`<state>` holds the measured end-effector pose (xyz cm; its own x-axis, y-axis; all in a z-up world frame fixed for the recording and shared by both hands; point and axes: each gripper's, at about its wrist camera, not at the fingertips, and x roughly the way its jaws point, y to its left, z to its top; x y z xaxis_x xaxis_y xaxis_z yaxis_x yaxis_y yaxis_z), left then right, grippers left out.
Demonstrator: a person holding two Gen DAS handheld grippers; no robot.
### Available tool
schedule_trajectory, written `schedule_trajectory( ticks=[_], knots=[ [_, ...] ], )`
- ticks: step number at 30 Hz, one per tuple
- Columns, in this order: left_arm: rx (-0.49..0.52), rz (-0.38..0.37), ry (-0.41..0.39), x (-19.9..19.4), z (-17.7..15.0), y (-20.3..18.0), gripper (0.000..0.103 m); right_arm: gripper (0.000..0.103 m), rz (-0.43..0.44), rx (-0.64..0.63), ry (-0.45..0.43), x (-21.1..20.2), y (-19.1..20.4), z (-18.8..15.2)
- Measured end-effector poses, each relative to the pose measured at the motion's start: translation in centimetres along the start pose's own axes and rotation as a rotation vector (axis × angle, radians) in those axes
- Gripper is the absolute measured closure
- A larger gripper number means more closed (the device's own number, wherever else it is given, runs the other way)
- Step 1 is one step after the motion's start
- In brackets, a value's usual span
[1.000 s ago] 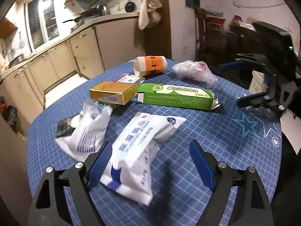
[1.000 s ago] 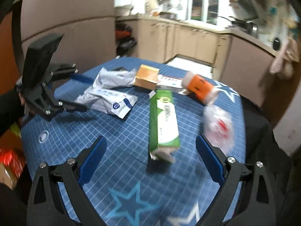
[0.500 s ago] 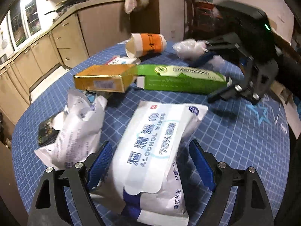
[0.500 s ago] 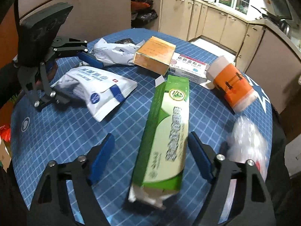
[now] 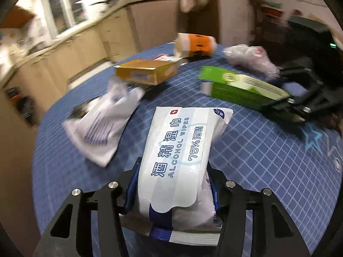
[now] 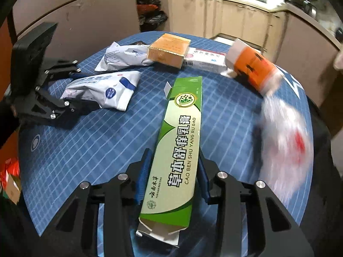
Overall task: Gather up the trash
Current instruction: 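Grasp the alcohol wipes pack with left tool while right tool grasps green ointment box, then carry the wipes pack and ointment box over the white bucket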
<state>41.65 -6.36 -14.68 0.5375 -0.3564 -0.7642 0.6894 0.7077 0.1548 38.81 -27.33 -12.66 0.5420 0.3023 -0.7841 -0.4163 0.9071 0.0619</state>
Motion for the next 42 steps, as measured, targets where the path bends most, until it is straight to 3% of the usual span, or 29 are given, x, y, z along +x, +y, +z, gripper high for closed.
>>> schedule_trajectory(
  ticks=[8, 14, 22, 36, 42],
  knots=[
    [-0.194, 0.279, 0.024, -3.3, -3.1, -3.6, 0.053, 0.068, -0.046, 0.183, -0.049, -2.5, 3.1, -4.3],
    [-0.32, 0.377, 0.025, -4.9, -4.7, -4.6, 0.054, 0.069, -0.069, 0.286, -0.073, -3.6, 4.7, -6.1],
    [-0.401, 0.422, 0.004, -7.3, -5.4, -5.6, 0.055, 0.07, -0.09, 0.308, -0.085, -5.1, 6.3, -8.0],
    [-0.378, 0.47, -0.072, -11.0, -4.2, -7.7, 0.055, 0.073, -0.14, 0.315, -0.169, -9.0, 7.2, -9.2],
    [-0.348, 0.46, -0.112, -12.2, -2.7, -9.1, 0.055, 0.074, -0.201, 0.336, -0.231, -12.3, 6.4, -10.0]
  ],
)
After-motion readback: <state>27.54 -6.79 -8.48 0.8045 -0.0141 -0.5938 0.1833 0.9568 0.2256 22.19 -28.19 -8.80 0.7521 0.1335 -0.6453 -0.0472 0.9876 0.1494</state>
